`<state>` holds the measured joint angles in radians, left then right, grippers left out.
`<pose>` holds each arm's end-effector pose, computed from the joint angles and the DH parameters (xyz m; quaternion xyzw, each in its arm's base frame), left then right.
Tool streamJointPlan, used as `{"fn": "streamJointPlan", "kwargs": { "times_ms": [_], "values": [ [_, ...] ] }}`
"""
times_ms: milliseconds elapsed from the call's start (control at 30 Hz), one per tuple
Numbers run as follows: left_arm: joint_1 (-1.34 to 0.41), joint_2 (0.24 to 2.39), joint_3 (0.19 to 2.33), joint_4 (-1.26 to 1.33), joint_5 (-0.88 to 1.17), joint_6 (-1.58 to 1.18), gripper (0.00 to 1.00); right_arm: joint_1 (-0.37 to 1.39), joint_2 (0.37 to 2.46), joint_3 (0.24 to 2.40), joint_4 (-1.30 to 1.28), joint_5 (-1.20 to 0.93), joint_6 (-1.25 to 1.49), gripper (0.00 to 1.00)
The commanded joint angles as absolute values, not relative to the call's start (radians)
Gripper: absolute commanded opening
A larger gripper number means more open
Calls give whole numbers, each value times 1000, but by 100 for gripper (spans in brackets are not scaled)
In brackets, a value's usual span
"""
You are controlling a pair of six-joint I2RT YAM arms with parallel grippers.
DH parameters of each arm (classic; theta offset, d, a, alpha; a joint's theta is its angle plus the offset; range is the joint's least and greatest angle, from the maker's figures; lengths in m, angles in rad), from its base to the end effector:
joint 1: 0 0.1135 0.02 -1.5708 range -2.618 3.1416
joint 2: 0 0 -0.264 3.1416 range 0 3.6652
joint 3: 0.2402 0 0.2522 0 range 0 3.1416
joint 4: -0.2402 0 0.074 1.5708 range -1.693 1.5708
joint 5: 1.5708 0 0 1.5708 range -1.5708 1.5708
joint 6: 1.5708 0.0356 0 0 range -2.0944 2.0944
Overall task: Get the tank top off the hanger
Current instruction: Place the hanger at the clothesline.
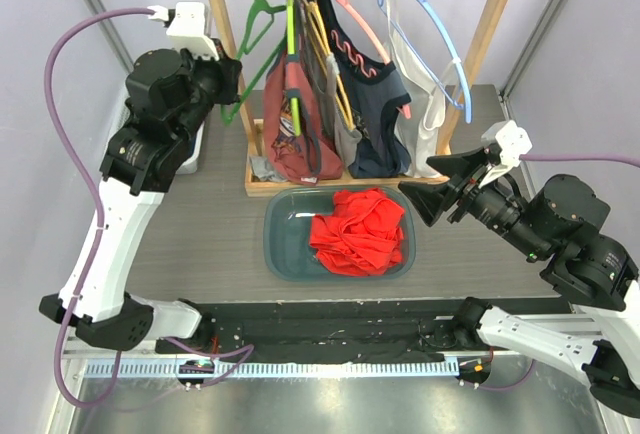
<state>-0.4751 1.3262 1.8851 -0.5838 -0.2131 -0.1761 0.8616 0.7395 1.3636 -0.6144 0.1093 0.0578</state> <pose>0.2175 -0.1034 0.5477 0.0326 0.7149 -0.1500 0.6822 0.0668 0.0719 0.4843 -0.2391 0.6618 0.2803 0.6529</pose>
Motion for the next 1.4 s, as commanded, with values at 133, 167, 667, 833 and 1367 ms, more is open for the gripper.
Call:
{"fn": "streamJointPlan", "kwargs": {
  "times_ms": [133,167,667,833,1367],
  "values": [
    [-537,1353,1925,-477,-153,-207,0,859,753,1411,-578,129,71,75],
    [-549,1354,1927,-477,-152,-207,0,859,755,1411,-578,129,71,75],
    [-531,1240,1936,-476,-278,-88,0,859,765,1404,-614,120,51,74],
    [-492,1206,1904,-462,-275,-74,0,859,761,1394,-618,101,49,73],
    [-443,1258,1844,-445,-344,-117,0,859,690,1376,-643,130,55,72]
  ]
}}
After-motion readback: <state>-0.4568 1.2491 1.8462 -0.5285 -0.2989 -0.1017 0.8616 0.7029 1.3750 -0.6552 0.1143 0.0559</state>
